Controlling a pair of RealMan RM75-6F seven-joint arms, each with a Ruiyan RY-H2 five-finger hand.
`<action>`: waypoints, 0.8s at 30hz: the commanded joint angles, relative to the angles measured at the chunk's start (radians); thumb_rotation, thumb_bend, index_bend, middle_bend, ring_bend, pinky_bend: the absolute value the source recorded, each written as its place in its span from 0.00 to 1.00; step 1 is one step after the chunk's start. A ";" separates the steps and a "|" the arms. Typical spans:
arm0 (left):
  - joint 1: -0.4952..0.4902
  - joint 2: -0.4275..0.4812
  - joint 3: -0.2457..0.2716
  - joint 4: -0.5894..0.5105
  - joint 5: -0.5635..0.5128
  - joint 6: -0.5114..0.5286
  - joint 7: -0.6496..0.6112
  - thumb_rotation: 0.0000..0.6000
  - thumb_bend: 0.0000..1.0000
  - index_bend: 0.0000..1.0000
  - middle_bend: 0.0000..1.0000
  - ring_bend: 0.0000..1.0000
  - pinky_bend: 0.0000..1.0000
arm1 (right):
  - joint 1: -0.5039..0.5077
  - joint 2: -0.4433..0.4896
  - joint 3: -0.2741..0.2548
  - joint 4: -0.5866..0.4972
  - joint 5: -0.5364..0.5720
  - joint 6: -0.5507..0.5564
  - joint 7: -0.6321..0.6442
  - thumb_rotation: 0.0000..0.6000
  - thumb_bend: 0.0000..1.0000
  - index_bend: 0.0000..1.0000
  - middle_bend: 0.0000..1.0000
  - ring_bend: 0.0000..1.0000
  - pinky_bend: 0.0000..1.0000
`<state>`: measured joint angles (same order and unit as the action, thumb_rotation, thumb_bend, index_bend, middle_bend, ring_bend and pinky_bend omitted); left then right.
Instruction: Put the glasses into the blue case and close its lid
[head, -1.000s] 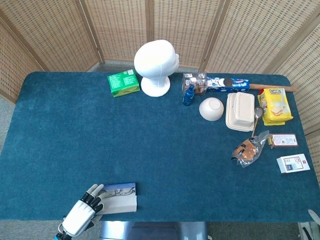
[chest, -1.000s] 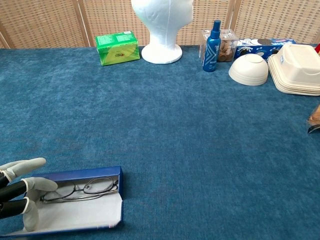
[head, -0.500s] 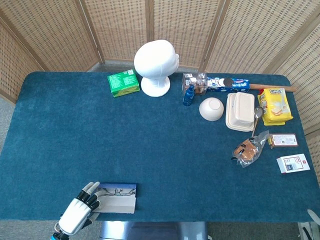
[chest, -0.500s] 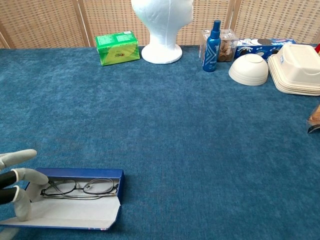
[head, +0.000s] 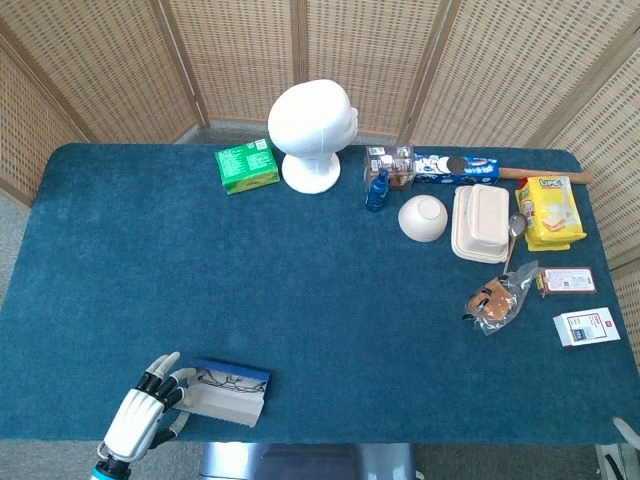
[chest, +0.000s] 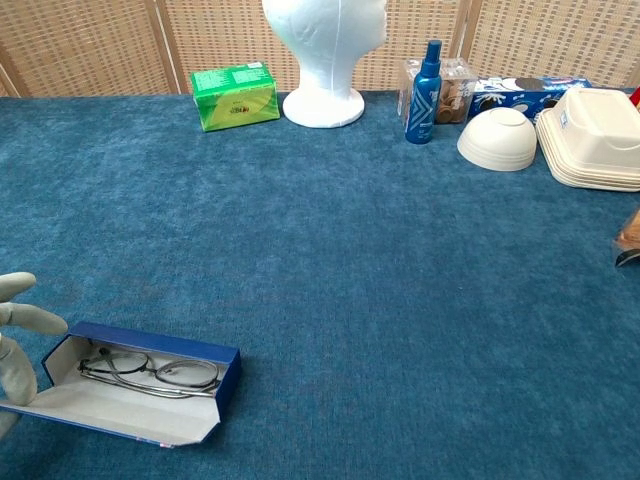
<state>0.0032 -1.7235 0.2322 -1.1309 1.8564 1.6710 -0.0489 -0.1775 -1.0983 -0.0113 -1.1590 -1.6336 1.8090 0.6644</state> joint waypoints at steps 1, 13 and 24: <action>0.002 -0.006 -0.009 -0.006 -0.022 -0.018 -0.030 1.00 0.41 0.58 0.28 0.08 0.11 | 0.001 0.000 0.000 -0.001 0.000 -0.002 -0.002 0.66 0.19 0.00 0.12 0.00 0.18; -0.014 -0.024 -0.050 -0.041 -0.062 -0.048 -0.081 1.00 0.41 0.56 0.27 0.07 0.11 | -0.001 0.003 0.003 -0.008 0.011 -0.010 -0.001 0.63 0.19 0.00 0.12 0.00 0.18; -0.005 -0.064 -0.072 -0.012 -0.105 -0.055 -0.155 1.00 0.41 0.54 0.26 0.07 0.11 | 0.000 0.006 0.003 -0.010 0.012 -0.015 -0.001 0.61 0.20 0.00 0.12 0.00 0.19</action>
<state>-0.0034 -1.7839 0.1624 -1.1465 1.7549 1.6170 -0.1986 -0.1773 -1.0917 -0.0083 -1.1686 -1.6216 1.7937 0.6638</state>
